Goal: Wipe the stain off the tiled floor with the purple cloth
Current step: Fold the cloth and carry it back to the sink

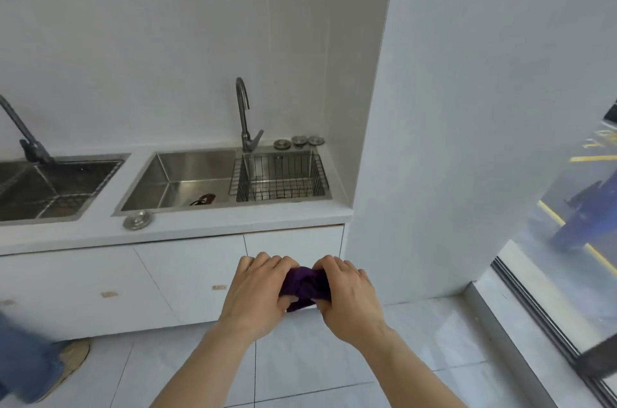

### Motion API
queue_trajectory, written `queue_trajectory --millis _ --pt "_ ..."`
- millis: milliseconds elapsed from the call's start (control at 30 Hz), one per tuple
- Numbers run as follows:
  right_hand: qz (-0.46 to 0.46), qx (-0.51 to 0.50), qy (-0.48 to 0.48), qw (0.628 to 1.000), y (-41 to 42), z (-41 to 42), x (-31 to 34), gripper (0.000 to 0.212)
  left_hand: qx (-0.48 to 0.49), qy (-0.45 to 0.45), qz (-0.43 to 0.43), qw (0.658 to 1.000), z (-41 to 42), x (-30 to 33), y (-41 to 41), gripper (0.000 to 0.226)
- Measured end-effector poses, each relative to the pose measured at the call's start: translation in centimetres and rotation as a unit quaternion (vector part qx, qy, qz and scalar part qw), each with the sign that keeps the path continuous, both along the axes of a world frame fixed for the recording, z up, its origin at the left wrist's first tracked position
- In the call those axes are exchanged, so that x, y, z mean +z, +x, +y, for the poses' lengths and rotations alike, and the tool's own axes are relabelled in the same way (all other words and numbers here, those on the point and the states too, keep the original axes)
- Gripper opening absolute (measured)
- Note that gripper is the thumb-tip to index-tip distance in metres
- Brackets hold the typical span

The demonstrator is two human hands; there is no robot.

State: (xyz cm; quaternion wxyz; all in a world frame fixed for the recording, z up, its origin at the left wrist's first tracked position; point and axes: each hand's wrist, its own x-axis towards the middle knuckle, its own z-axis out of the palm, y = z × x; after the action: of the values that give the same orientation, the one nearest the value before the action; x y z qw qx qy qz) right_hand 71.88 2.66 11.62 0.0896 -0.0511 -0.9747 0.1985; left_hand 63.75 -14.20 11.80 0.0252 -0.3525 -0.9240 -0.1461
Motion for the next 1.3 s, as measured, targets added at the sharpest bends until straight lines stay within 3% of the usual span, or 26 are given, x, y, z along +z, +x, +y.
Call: queue_trajectory --millis 200,400,967,1300 --pt "0.061 0.006 0.005 0.998 0.3 0.7 7.2 0.035 0.006 0.036 0.033 0.999 0.5 7.2 0.5 0.041" --pt "0.087 0.013 0.015 0.996 -1.4 0.9 10.1 0.038 0.034 0.072 0.040 0.996 0.5 9.5 -1.2 0.045" --pt "0.085 0.001 0.020 0.996 -22.6 -1.0 11.9 0.040 0.036 0.102 0.051 0.993 -1.6 9.8 -23.3 0.045" --pt "0.071 -0.025 0.009 0.997 -33.9 0.9 7.5 0.044 0.040 0.089 0.017 0.995 0.4 5.2 -34.9 0.045"
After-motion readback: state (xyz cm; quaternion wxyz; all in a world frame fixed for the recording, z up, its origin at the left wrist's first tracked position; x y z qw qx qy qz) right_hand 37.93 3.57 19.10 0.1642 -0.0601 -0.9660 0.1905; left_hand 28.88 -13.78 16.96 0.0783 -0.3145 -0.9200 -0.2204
